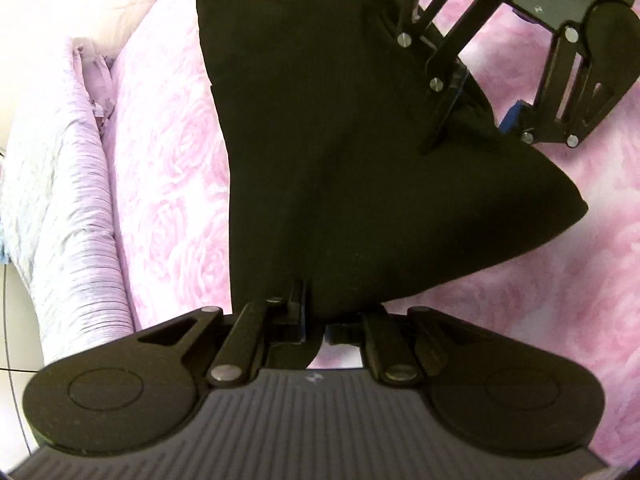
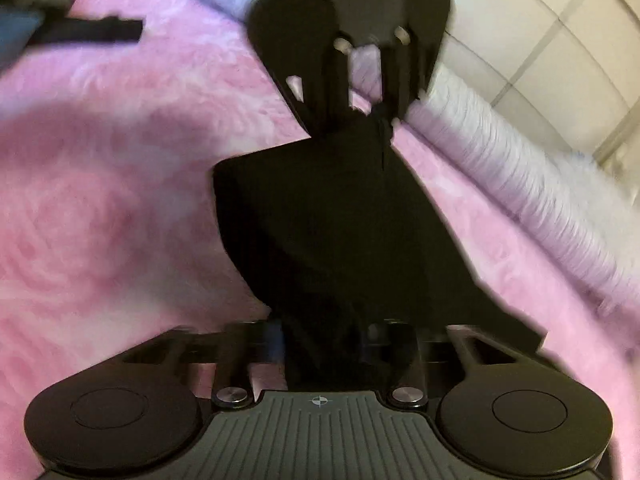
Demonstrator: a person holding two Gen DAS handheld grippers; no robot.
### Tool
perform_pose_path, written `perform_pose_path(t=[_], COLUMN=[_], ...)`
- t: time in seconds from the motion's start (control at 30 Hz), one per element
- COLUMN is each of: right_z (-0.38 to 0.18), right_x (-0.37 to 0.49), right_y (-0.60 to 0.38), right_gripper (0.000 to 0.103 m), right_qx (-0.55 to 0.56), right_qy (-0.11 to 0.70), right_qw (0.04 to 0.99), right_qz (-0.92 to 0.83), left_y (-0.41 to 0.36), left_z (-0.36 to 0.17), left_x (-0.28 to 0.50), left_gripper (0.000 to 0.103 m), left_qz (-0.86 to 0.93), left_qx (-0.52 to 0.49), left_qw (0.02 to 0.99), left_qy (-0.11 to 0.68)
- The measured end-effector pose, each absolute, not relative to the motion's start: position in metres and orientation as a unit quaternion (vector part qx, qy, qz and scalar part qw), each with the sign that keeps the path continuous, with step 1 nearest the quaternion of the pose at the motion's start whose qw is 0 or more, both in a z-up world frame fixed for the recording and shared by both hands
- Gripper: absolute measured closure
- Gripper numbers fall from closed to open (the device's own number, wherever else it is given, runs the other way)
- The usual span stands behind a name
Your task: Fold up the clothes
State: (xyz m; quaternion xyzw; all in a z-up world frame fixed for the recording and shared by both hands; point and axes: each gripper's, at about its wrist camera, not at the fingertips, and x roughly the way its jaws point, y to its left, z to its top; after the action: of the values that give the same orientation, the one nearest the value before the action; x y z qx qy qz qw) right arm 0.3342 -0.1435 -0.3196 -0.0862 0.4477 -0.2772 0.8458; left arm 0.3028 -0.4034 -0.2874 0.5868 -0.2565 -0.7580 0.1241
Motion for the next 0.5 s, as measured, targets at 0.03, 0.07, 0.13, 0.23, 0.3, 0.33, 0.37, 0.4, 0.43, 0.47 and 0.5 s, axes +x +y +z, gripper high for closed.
perform_pose_path(t=[0.03, 0.07, 0.13, 0.23, 0.3, 0.33, 0.37, 0.4, 0.43, 0.47, 0.5], right_z=[-0.315, -0.310, -0.298, -0.277, -0.263, -0.256, -0.248, -0.241, -0.233, -0.225, -0.217], right_x=[0.335, 0.335, 0.336, 0.335, 0.332, 0.328, 0.322, 0.314, 0.304, 0.293, 0.281], right_y=[-0.143, -0.141, -0.133, -0.114, -0.106, -0.104, -0.106, -0.109, -0.116, -0.125, -0.135], right_gripper=[0.079, 0.079, 0.081, 0.081, 0.081, 0.081, 0.081, 0.081, 0.082, 0.082, 0.084], right_qx=[-0.074, -0.062, -0.041, -0.008, 0.025, 0.043, 0.059, 0.075, 0.093, 0.113, 0.131], right_qy=[0.446, 0.443, 0.435, 0.416, 0.400, 0.390, 0.379, 0.368, 0.356, 0.342, 0.329], right_qw=[0.849, 0.852, 0.859, 0.873, 0.885, 0.891, 0.896, 0.901, 0.904, 0.908, 0.910], right_qz=[-0.275, -0.272, -0.266, -0.254, -0.237, -0.228, -0.222, -0.218, -0.216, -0.215, -0.216], left_y=[-0.400, -0.395, -0.382, -0.358, -0.346, -0.341, -0.341, -0.344, -0.349, -0.357, -0.367], left_z=[-0.285, -0.281, -0.272, -0.251, -0.234, -0.226, -0.217, -0.208, -0.201, -0.191, -0.181], left_x=[0.305, 0.309, 0.319, 0.335, 0.340, 0.342, 0.339, 0.334, 0.326, 0.315, 0.301], left_gripper=[0.097, 0.097, 0.097, 0.097, 0.097, 0.097, 0.097, 0.097, 0.097, 0.097, 0.097], left_qz=[-0.758, -0.758, -0.756, -0.750, -0.747, -0.745, -0.744, -0.744, -0.744, -0.744, -0.746], left_qx=[0.586, 0.587, 0.592, 0.607, 0.617, 0.621, 0.625, 0.626, 0.626, 0.625, 0.623], left_qw=[0.126, 0.129, 0.136, 0.144, 0.151, 0.155, 0.162, 0.168, 0.173, 0.177, 0.178], left_qy=[-0.256, -0.253, -0.243, -0.220, -0.199, -0.188, -0.175, -0.164, -0.160, -0.158, -0.156])
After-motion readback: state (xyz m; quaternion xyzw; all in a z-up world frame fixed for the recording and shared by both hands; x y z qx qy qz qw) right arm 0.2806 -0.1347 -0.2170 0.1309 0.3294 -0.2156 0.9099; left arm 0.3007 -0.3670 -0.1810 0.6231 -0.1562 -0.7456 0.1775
